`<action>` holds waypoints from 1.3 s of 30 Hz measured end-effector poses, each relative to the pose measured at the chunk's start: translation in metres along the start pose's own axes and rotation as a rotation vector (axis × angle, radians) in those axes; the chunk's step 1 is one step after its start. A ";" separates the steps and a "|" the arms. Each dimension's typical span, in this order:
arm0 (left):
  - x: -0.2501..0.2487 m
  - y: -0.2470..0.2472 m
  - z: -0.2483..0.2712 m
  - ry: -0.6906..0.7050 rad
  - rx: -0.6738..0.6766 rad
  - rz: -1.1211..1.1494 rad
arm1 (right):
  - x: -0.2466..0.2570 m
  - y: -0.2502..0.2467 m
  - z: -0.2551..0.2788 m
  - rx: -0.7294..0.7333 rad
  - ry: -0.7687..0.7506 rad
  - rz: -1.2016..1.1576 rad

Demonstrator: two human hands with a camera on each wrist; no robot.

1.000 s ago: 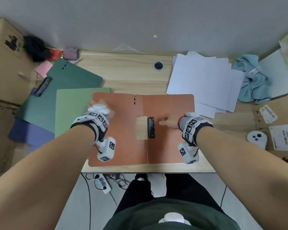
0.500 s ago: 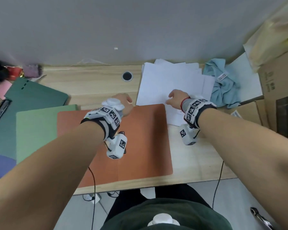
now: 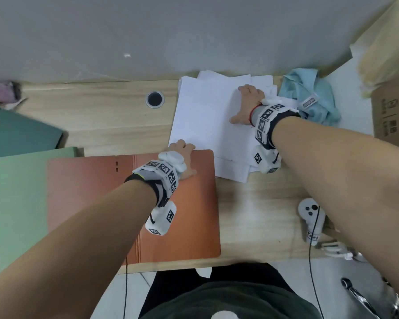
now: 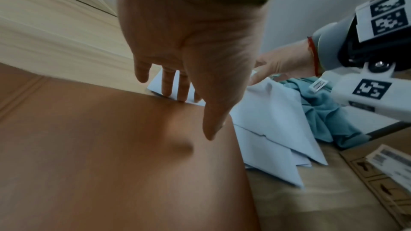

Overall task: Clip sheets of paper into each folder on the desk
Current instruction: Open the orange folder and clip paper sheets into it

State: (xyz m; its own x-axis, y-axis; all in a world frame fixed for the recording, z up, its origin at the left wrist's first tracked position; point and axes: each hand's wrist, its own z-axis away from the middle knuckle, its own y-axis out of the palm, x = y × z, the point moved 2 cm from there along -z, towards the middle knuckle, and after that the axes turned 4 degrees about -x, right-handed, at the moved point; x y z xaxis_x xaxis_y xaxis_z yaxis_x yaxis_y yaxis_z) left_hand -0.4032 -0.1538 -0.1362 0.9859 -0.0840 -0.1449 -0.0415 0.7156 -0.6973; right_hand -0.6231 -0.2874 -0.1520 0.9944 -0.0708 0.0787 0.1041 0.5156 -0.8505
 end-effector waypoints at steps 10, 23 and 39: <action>0.030 0.015 0.000 -0.001 0.002 0.017 | 0.009 0.005 0.002 0.044 0.079 0.154; 0.033 -0.023 0.023 -0.151 -0.133 0.570 | 0.031 -0.081 0.075 -0.114 -0.092 -0.314; 0.117 -0.071 0.137 -0.017 -0.719 1.119 | 0.092 -0.011 0.204 -0.102 -0.165 -1.231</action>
State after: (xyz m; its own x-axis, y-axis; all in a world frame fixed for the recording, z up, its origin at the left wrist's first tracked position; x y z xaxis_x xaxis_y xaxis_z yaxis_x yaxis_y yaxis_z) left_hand -0.2626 -0.1194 -0.0081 0.3661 0.3183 -0.8744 -0.8966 -0.1308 -0.4230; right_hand -0.5291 -0.1254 -0.0296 0.2289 -0.3481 0.9091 0.9729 0.1139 -0.2013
